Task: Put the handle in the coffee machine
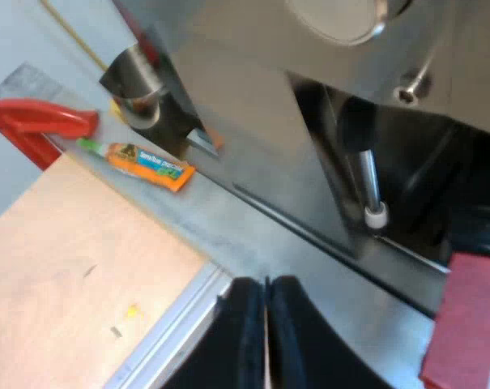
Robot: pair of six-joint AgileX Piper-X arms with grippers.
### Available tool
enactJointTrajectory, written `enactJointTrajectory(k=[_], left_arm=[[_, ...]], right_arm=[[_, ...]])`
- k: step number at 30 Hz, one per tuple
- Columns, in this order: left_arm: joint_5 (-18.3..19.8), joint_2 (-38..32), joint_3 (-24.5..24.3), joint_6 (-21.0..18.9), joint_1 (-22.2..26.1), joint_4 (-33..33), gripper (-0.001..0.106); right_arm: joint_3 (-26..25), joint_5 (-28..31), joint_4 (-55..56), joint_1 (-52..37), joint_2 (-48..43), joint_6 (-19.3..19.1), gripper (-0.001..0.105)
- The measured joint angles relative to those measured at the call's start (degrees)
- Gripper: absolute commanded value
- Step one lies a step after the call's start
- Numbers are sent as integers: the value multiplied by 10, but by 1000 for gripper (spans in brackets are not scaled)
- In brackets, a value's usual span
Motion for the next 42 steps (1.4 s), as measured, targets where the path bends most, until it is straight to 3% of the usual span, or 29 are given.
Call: enactJointTrajectory(k=[4, 8, 16, 23, 34, 39, 42], left_arm=[[-9, 11, 0, 0, -32, 0, 1], [-88, 38, 0, 0, -66, -11, 1], [-135, 89, -11, 2, -84, 7, 1], [-134, 100, -38, 61, -91, 112, 1], [-109, 100, -38, 70, -91, 205, 1], [-79, 100, -38, 34, -92, 231, 0], [-61, 100, -38, -8, -97, 235, 0]], right_arm=[[0, 0, 0, 0, 0, 0, 36], [0, 0, 0, 0, 0, 0, 36], [0, 0, 0, 0, 0, 0, 36], [0, 0, 0, 0, 0, 0, 36], [0, 0, 0, 0, 0, 0, 36], [-1, 0, -14, 0, 8, 0, 36], [-1, 0, -21, 0, 10, -2, 36]])
